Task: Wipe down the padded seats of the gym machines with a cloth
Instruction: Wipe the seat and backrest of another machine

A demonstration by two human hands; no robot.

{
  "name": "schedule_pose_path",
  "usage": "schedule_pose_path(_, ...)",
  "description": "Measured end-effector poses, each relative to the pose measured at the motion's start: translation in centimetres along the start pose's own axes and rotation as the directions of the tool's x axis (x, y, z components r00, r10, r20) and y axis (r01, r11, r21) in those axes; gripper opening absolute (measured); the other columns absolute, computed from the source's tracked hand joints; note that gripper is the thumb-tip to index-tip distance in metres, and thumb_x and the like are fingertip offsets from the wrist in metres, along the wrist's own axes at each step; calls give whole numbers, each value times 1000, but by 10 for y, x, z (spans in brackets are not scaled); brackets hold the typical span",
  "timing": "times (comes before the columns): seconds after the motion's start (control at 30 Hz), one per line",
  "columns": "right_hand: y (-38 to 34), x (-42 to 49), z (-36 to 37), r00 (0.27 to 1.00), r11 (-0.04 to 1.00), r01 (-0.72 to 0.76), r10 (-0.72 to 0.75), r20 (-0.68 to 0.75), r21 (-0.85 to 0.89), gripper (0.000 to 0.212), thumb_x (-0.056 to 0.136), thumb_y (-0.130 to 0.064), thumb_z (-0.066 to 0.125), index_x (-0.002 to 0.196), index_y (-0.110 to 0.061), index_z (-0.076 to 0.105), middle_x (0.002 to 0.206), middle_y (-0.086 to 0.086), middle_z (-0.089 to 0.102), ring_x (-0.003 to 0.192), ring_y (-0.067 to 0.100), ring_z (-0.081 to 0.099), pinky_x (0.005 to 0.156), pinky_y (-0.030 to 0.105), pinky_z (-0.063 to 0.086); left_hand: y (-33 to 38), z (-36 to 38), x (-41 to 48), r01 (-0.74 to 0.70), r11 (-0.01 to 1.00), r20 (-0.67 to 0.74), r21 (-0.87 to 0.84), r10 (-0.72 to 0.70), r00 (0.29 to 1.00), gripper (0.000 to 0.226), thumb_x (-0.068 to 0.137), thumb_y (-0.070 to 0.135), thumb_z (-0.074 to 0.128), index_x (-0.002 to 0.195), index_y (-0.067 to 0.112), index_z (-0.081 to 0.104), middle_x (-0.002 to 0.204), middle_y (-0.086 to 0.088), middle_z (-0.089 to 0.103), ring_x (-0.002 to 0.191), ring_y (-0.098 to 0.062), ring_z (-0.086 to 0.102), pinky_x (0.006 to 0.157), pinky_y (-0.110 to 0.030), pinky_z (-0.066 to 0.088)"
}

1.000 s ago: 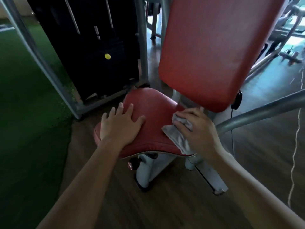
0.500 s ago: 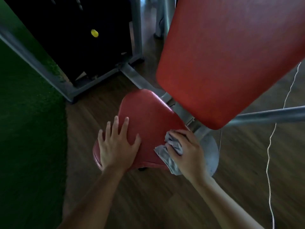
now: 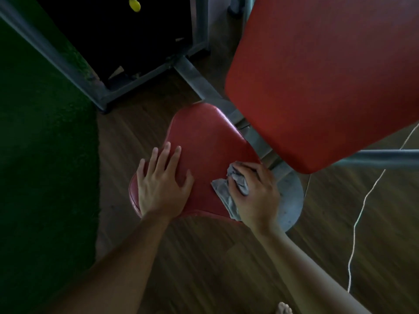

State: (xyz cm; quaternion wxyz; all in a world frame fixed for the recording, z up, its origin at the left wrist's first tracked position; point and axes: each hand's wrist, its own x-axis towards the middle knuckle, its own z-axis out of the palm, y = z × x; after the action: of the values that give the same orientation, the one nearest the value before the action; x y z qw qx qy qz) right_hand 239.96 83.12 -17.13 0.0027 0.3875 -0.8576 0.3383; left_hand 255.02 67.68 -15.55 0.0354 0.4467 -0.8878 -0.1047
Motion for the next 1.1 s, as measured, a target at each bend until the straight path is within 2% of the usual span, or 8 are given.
schedule_pose_path(0.17, 3, 1, -4, 999, 996, 32, -34, 25, 85, 28, 91, -34, 70, 115, -20, 73, 113, -8, 65, 105, 13, 63, 88, 42, 54, 1, 2, -1, 10, 1000, -32, -14, -11, 999, 62, 94, 52, 38, 150, 27, 44, 161, 2, 36, 150, -24, 31, 122, -49, 22)
schedule_pose_path(0.27, 6, 0, -20, 986, 983, -1, -29, 164, 184, 39, 92, -45, 65, 126, -25, 66, 124, -10, 57, 118, 12, 55, 95, 46, 52, 2, 3, -1, 14, 1000, -37, -6, -14, 999, 62, 94, 51, 37, 151, 28, 44, 161, 3, 36, 150, -22, 32, 122, -48, 22)
schedule_pose_path(0.37, 9, -4, -41, 951, 962, -115, 35, 309, 246, 52, 92, -51, 62, 138, -28, 55, 136, -9, 51, 130, 12, 46, 103, 45, 49, 2, 2, 0, 12, 1000, -47, -2, -12, 999, 61, 94, 50, 37, 150, 28, 45, 160, 3, 38, 149, -22, 33, 121, -47, 24)
schedule_pose_path(0.5, 12, 9, -53, 933, 955, -145, 45, 357, 259, 52, 89, -42, 70, 137, -26, 58, 134, -8, 60, 130, 12, 51, 105, 34, 48, 1, 3, 1, -1, 1000, -73, 3, 1, 997, 58, 94, 48, 41, 148, 28, 47, 158, 4, 41, 147, -22, 36, 120, -48, 26)
schedule_pose_path(0.6, 20, 22, -62, 965, 963, -87, 19, 260, 254, 43, 90, -33, 73, 131, -23, 65, 132, -4, 60, 127, 11, 52, 105, 19, 43, 0, 4, 1, -6, 1000, -76, 7, 7, 997, 58, 93, 47, 42, 148, 28, 47, 158, 4, 41, 147, -22, 36, 119, -48, 27)
schedule_pose_path(0.8, 40, 20, -68, 929, 961, -180, 95, 359, 210, 52, 96, -32, 61, 147, -24, 50, 143, -2, 53, 131, 7, 51, 100, 0, 34, 0, 3, 1, -5, 1000, -66, 9, 6, 998, 58, 93, 45, 43, 148, 27, 47, 159, 4, 40, 147, -23, 36, 118, -49, 27)
schedule_pose_path(0.97, 41, 17, -69, 903, 955, -195, 86, 421, 223, 69, 87, -32, 77, 148, -28, 45, 143, -8, 51, 129, -2, 48, 98, 3, 40, -1, 3, 1, -9, 1000, -78, -4, 9, 997, 59, 92, 46, 42, 147, 26, 49, 157, 2, 43, 145, -25, 39, 117, -49, 28)
schedule_pose_path(1.1, 48, 27, -64, 901, 954, -203, 95, 423, 219, 68, 83, -36, 79, 143, -19, 51, 134, -8, 61, 125, 4, 57, 104, 32, 51, -2, 4, 1, -9, 1000, -78, -18, 7, 997, 59, 92, 46, 42, 147, 25, 49, 157, 2, 43, 145, -25, 39, 117, -50, 28)
